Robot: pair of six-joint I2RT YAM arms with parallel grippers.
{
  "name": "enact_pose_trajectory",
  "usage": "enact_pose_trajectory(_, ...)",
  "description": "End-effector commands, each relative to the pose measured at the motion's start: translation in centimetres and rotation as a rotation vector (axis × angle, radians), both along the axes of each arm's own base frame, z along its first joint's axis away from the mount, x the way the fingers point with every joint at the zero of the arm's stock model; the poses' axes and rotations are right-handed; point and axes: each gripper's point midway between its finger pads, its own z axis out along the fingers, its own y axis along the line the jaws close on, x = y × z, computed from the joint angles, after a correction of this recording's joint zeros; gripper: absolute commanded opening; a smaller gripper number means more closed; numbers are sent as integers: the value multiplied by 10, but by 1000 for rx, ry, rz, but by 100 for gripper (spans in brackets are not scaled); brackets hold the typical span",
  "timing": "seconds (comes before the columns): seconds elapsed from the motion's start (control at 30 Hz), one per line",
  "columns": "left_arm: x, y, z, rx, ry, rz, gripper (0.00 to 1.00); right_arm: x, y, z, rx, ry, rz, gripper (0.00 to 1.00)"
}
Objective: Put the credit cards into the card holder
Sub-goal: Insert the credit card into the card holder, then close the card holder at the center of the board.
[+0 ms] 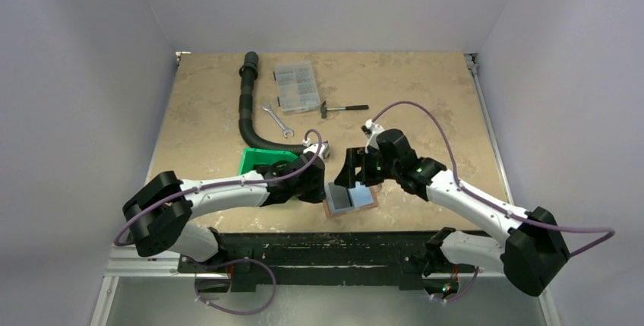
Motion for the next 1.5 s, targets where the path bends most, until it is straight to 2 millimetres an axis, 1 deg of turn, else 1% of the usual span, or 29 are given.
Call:
enact_pose_trajectory(0.0,10,-9,30,-33,-66,-18,1,33,-35,13,-90,-76,-110,82)
enact_pose_trajectory(0.1,9,-8,31,-39,-61,-15,4,46,-71,-8,-140,-12,-246,82)
enact_pose_trajectory(0.2,7,-6,28,-39,-53,-5,9,49,-93,-28,-188,20,-332,78)
enact_pose_trajectory(0.3,5,-7,27,-52,-43,-6,15,50,-97,-39,-201,49,-376,71)
enact_pose_trajectory(0.37,5,-7,26,-48,-41,-7,19,50,-100,-49,-224,58,-386,69)
enact_pose_trajectory(0.4,5,-6,26,-46,-39,-5,23,50,-101,-52,-234,67,-389,69)
enact_pose_trajectory(0.43,5,-6,24,-42,-36,-1,26,48,-98,-55,-230,79,-381,68)
enact_pose_trajectory(0.5,5,-4,23,-46,-35,10,35,48,-92,-52,-218,65,-361,67)
enact_pose_trajectory(0.6,4,-2,24,-73,-41,34,45,51,-85,-29,-242,-36,-348,71)
enact_pose_trajectory(0.63,4,-1,25,-81,-44,42,47,52,-86,-20,-267,-80,-358,73)
enact_pose_trajectory(0.67,4,0,27,-90,-47,52,48,50,-81,-10,-293,-120,-348,76)
enact_pose_trajectory(0.7,5,2,28,-96,-51,60,49,50,-81,-3,-319,-150,-354,80)
enact_pose_trajectory(0.77,6,4,32,-111,-59,75,51,49,-76,4,-330,-158,-327,84)
enact_pose_trajectory(0.83,5,6,38,-127,-65,84,51,45,-62,4,-287,-136,-267,84)
enact_pose_trajectory(1.0,6,15,53,-155,-98,113,54,30,-21,8,-186,-124,-139,79)
enact_pose_trajectory(1.03,5,15,54,-162,-94,112,55,29,-14,7,-181,-123,-120,78)
enact_pose_trajectory(1.1,1,13,52,-176,-75,103,56,21,3,2,-152,-95,-54,77)
enact_pose_trajectory(1.13,-2,11,49,-187,-60,98,56,17,9,-2,-142,-78,-33,71)
enact_pose_trajectory(1.2,-7,7,42,-213,-29,90,56,14,17,-10,-122,-47,-16,57)
enact_pose_trajectory(1.27,-7,5,37,-217,-20,99,56,14,19,-17,-115,-29,-21,45)
enact_pose_trajectory(1.33,-7,5,25,-199,-1,111,56,11,22,-28,-107,-4,-14,35)
enact_pose_trajectory(1.4,-8,2,14,-188,18,115,55,9,23,-39,-109,26,-17,30)
enact_pose_trajectory(1.47,-10,0,3,-180,34,115,55,7,19,-53,-133,45,-23,26)
